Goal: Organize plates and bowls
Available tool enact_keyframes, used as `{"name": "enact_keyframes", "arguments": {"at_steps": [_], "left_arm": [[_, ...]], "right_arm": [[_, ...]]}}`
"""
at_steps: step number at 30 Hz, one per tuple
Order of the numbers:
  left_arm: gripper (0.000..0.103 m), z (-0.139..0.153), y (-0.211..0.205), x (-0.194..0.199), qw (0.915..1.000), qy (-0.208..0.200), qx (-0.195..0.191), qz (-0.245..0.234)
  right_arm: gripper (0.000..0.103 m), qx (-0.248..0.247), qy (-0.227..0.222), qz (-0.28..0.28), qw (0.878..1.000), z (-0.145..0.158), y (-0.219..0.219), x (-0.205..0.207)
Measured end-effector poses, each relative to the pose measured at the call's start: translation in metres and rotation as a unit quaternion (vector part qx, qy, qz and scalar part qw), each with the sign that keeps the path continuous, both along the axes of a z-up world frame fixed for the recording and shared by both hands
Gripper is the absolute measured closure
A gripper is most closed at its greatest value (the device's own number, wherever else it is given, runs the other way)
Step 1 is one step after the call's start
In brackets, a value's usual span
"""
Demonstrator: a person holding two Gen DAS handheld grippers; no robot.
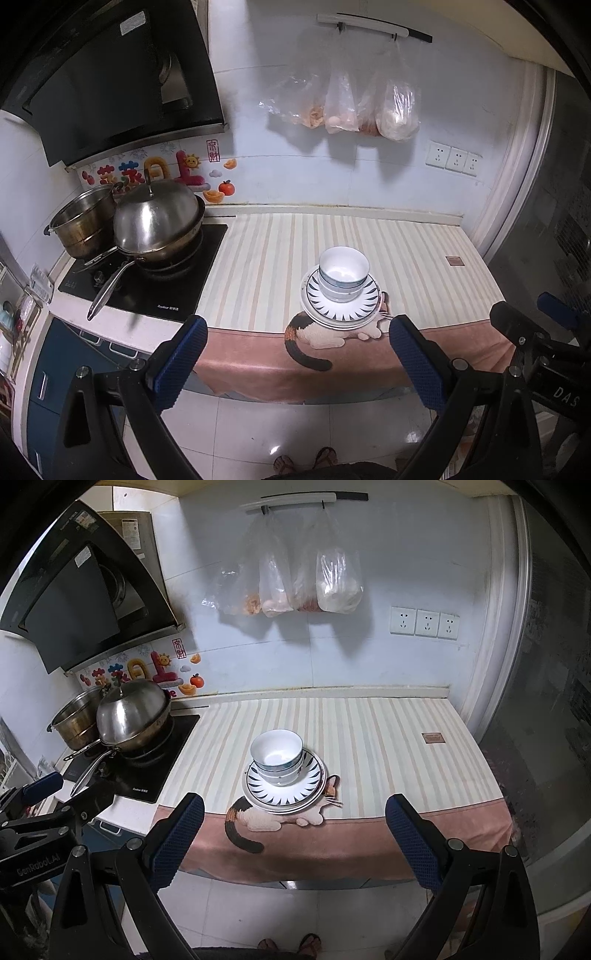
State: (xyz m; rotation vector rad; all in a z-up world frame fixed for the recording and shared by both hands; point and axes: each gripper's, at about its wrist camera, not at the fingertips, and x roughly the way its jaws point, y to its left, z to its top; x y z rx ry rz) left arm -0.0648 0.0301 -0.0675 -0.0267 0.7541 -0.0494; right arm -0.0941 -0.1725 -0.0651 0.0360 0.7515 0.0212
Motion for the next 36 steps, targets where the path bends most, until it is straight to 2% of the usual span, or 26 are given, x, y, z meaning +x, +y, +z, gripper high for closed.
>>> {"name": "enact_keyframes", "arguments": {"at_steps": [36], "left_arm": [[0.002, 0.0009, 0.0055, -0.0066, 0.9999, 0.000, -0.004, 0.012]], "right_arm": [[0.002, -0.001, -0.003, 0.001, 1.000, 0.0051, 0.0037, 0.0040]]}}
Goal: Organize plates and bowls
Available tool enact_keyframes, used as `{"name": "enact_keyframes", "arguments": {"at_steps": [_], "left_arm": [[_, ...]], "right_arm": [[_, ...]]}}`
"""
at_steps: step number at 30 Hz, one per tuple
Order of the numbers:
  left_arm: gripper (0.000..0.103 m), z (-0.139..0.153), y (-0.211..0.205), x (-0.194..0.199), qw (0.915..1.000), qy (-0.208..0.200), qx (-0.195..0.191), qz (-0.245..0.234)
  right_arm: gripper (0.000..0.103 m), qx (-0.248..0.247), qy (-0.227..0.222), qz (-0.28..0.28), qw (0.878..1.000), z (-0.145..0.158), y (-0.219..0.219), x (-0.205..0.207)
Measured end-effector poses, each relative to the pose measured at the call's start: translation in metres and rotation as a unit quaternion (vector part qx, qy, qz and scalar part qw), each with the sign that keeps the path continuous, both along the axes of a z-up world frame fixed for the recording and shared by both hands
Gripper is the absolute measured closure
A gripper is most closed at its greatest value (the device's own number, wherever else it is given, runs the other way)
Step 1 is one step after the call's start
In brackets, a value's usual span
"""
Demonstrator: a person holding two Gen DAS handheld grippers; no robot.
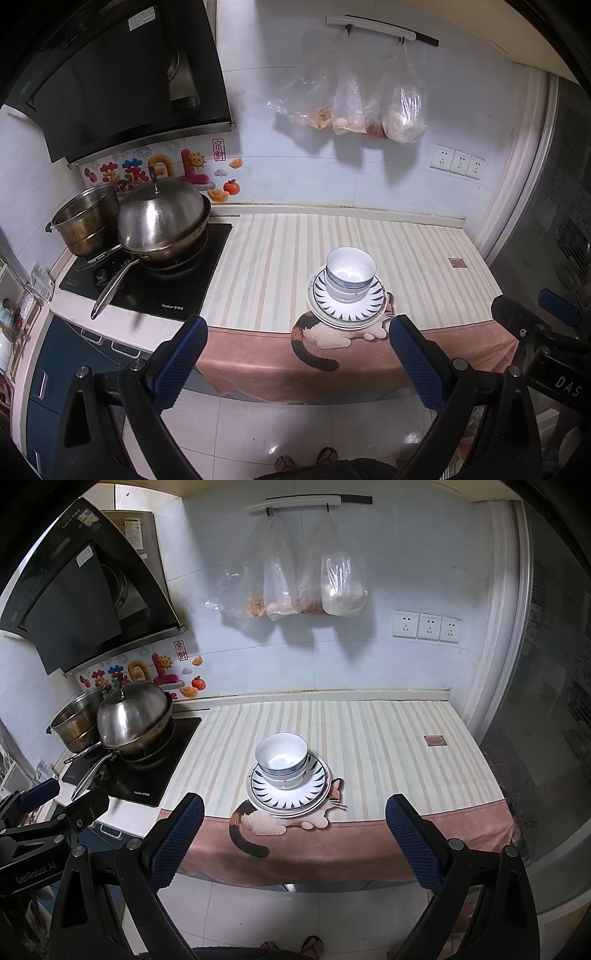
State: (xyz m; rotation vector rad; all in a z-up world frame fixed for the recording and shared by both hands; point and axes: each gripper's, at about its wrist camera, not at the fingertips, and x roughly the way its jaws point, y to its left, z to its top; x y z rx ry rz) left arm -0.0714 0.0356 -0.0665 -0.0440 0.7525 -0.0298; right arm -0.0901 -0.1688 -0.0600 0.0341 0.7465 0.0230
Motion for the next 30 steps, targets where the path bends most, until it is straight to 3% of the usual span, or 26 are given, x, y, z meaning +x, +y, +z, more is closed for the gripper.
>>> {"name": "enact_keyframes", "arguments": {"at_steps": [30], "left_arm": [[0.002, -0.0004, 0.0025, 0.0002, 1.0000, -0.002, -0.001, 0.003]], "right_arm": [[0.002, -0.002, -0.001, 0.003, 1.000, 0.0017, -0.0006, 0.0099]]}}
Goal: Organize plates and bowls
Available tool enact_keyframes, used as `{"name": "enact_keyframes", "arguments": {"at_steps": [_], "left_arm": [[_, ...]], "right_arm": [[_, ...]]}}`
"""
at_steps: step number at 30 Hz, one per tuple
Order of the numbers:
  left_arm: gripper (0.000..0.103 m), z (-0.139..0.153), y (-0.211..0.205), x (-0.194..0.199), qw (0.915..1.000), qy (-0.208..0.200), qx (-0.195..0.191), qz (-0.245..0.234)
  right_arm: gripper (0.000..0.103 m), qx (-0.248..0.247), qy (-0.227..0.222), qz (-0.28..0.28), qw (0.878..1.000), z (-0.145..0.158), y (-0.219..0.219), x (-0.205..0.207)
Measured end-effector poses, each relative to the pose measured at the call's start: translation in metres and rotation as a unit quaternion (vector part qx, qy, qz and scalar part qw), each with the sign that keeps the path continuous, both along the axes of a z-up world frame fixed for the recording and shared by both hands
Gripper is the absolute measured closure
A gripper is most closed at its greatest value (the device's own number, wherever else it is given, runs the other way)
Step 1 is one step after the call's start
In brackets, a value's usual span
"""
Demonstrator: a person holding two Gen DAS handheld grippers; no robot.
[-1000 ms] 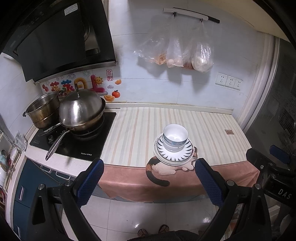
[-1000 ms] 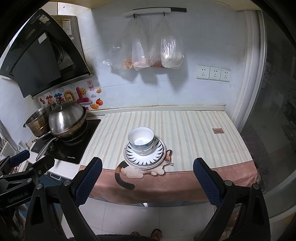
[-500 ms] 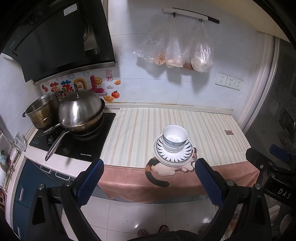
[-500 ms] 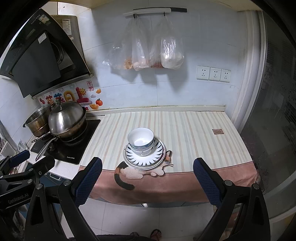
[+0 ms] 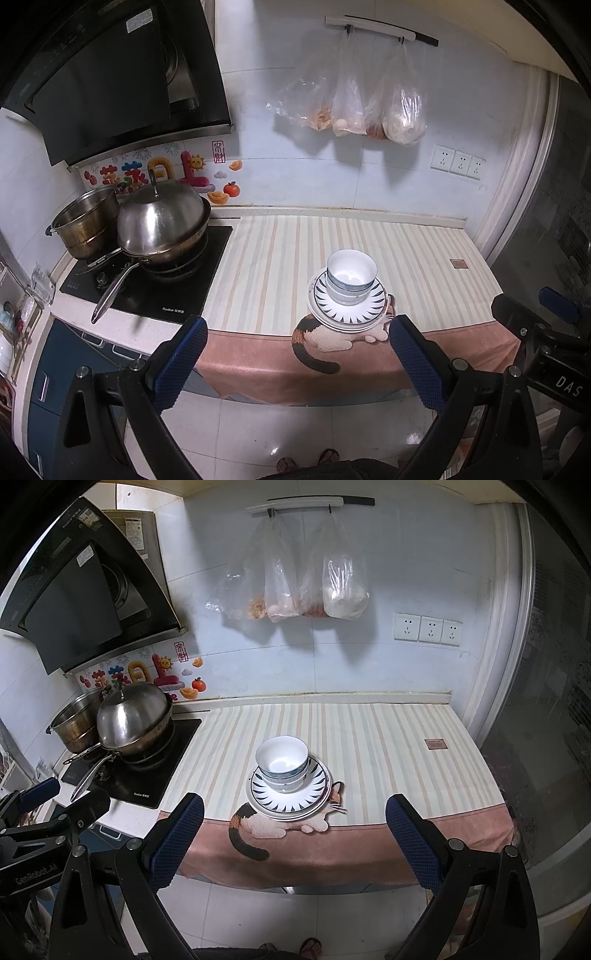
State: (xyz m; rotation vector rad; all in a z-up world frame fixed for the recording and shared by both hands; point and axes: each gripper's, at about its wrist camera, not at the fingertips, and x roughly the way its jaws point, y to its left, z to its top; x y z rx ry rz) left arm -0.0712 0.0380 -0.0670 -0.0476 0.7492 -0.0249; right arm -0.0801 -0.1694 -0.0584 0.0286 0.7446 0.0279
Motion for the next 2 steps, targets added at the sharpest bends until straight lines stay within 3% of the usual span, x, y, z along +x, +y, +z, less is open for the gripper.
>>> {"name": "enact_keyframes", "arguments": {"at_steps": [2], "left_arm": [[0.002, 0.0015, 0.0023, 0.0028, 1.0000, -0.001, 0.001, -0.002]], "right_arm": [[0.002, 0.000, 0.000, 0.000, 1.000, -0.0001, 0.0002, -0.0001]]}}
